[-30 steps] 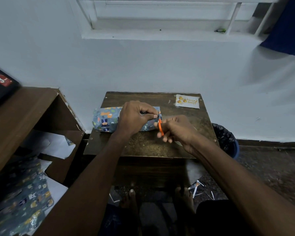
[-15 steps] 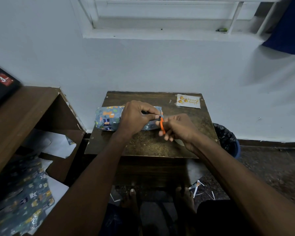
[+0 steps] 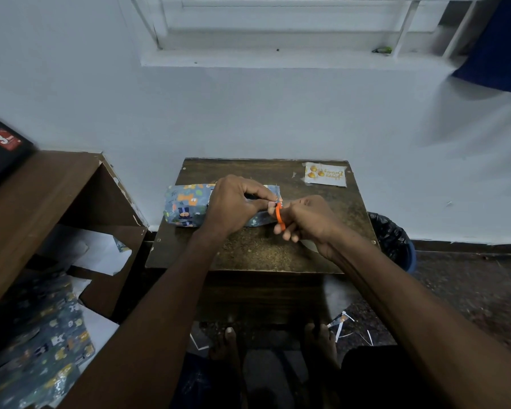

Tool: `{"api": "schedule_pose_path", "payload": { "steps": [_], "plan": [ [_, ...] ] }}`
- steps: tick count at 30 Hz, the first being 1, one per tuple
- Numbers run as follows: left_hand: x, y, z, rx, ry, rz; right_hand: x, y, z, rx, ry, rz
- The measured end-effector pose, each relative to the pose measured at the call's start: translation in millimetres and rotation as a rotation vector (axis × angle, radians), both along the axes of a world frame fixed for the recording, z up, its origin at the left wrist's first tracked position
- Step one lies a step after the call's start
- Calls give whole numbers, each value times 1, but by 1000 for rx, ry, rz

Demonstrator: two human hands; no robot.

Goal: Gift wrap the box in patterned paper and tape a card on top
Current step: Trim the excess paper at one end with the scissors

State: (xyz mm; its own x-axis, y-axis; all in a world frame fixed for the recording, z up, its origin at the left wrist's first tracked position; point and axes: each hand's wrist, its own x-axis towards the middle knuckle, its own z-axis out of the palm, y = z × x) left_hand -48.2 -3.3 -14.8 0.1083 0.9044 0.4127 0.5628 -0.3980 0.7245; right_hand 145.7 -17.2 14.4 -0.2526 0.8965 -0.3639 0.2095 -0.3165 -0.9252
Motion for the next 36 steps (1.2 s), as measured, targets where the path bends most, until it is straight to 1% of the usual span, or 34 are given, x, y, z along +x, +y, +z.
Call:
{"api": "schedule_pose_path", "payload": {
  "steps": [11, 20, 28, 36],
  "plan": [
    [0, 1, 0, -26, 14, 2, -3, 2, -3, 25, -8, -38],
    [0, 2, 0, -52, 24, 16, -2, 4, -5, 15, -8, -6],
    [0, 1, 1, -94, 24, 4, -3, 8, -6, 19, -22, -40],
    [-1, 1, 3, -125, 30, 10, -1, 10, -7, 26, -35, -10]
  ]
}}
